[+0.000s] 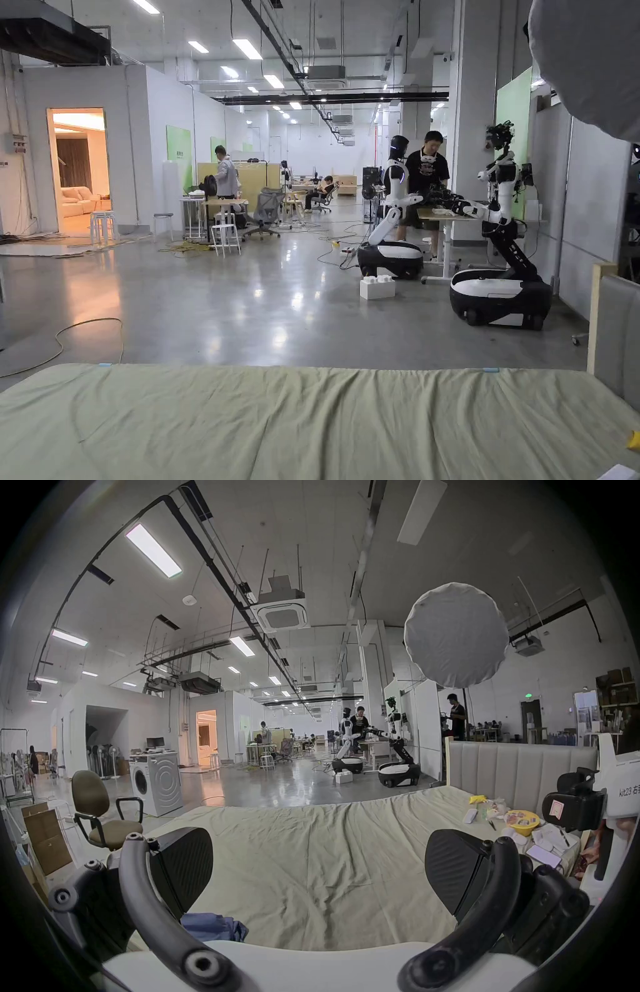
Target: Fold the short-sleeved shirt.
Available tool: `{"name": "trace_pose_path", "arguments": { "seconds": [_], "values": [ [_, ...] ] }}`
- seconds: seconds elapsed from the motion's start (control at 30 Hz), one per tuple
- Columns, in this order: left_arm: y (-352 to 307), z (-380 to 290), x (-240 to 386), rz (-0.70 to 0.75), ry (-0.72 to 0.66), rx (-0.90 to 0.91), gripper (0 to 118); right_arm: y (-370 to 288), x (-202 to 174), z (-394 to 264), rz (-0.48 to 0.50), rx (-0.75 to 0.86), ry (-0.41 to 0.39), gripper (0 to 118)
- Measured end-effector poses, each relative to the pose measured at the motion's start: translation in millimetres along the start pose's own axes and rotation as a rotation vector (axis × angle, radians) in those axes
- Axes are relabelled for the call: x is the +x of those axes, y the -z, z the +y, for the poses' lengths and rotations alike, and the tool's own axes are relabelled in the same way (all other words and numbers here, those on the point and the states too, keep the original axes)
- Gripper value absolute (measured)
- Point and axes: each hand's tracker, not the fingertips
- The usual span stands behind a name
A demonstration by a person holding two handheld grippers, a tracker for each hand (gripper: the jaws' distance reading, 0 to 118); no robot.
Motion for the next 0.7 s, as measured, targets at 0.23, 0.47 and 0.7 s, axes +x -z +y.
{"name": "trace_pose_path", "arguments": {
  "seconds": [0.23,0.47,0.7],
  "values": [
    [1.3,-0.9,-1.4,0.0,-0.008,-0.019,118,0.0,0.7,-0.5,-0.011,-0.01,-0.018,118],
    [1.8,-1.1,-3.4,0.004,-0.016,-0.026,118,0.9,2.2,-3.2,-0.021,-0.015,-0.007,118],
    [1.4,-1.4,-5.5,0.007,-0.019,-0.03,118,2.2,7.7,-0.4,-0.031,-0.027,0.034,118]
  ]
}}
